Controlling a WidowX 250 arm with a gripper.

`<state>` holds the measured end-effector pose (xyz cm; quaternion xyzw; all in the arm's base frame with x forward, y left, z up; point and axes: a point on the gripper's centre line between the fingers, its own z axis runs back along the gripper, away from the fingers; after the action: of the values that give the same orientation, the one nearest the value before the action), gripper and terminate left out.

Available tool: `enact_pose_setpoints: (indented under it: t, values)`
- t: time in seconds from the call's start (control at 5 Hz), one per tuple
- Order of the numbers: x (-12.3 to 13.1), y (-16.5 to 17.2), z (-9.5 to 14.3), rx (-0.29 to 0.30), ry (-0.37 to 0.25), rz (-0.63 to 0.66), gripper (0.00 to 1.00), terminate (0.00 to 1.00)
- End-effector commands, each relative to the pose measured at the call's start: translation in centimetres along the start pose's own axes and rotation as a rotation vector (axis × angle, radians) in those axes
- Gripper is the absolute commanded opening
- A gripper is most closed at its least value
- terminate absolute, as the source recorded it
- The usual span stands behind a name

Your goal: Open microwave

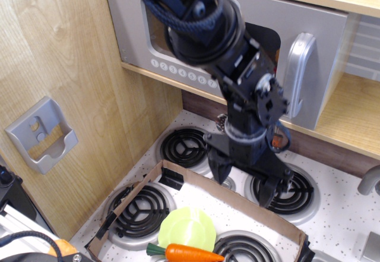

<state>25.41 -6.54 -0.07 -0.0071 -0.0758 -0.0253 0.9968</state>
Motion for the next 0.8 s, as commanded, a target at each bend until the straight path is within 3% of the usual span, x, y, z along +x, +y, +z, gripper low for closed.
enact_pose_setpoints:
  t: [0.0, 0.6]
  values:
    - [2.8, -0.7, 5.3, 0.069, -0.134, 0.041, 1.0, 0.0]
    - [5.6, -1.2, 9.3, 0.099, -0.167, 0.001, 1.0, 0.0]
